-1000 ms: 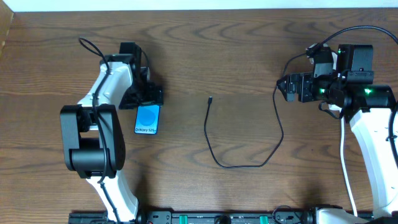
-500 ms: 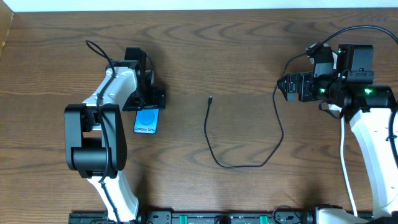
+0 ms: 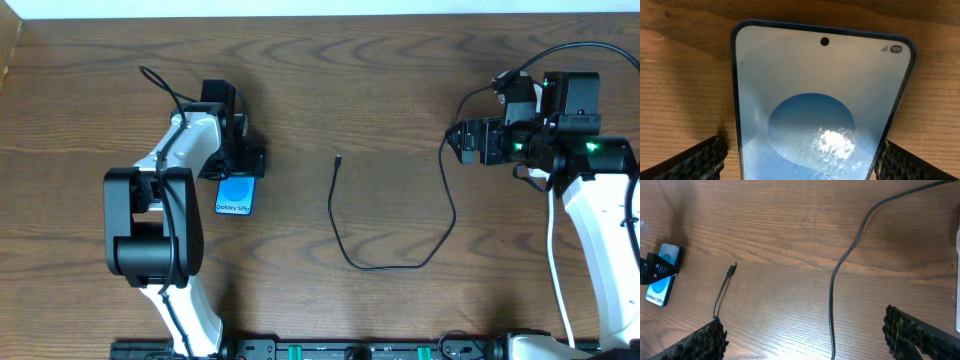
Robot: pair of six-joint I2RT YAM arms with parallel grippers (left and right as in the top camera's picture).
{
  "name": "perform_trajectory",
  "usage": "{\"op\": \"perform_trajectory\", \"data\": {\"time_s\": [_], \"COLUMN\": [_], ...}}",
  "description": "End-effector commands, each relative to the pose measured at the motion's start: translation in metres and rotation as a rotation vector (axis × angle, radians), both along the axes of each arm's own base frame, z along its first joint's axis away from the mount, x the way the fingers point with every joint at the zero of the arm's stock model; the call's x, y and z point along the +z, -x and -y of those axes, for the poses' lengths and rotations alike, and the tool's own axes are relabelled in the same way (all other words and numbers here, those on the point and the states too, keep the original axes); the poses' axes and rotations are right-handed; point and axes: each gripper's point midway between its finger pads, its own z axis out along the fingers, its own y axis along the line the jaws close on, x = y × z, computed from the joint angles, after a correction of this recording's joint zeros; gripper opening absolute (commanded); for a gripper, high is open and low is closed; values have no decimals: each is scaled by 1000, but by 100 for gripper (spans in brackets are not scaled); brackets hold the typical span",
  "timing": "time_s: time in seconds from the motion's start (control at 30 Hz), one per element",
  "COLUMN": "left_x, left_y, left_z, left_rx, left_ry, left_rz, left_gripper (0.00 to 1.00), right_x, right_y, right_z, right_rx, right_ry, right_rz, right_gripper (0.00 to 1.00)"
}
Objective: Plug charger to phone and switch on socket
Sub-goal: 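Lower the left gripper and grasp the blue phone's top edge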
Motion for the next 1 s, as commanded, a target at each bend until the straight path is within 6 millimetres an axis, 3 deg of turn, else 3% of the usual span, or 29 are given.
{"op": "perform_trajectory", "data": {"time_s": [0.0, 0.2, 0.33, 0.53, 0.7, 0.97], "left_x": [-16, -16, -16, -15, -3, 36], "left_y": [19, 20, 21, 20, 8, -4], "left_z": [0, 2, 2, 2, 3, 11], "left_rx": [-8, 6, 6, 18, 115, 217], "left_ry": [2, 15, 15, 15, 21, 78], "left_rz": [-68, -73, -75, -72, -43, 7], "left_gripper": [95, 92, 79, 77, 74, 71], "right_x": [7, 7, 8, 8, 8, 8], "right_y": [-2, -2, -3, -4, -4, -4], "right_z": [-4, -4, -4, -4, -5, -6], "right_rx": [7, 7, 6, 6, 9, 5], "right_ry": [-5, -5, -5, -5, -6, -10], "right_rz": [15, 14, 21, 22, 24, 22], "right_gripper": [99, 99, 99, 99, 99, 99]}}
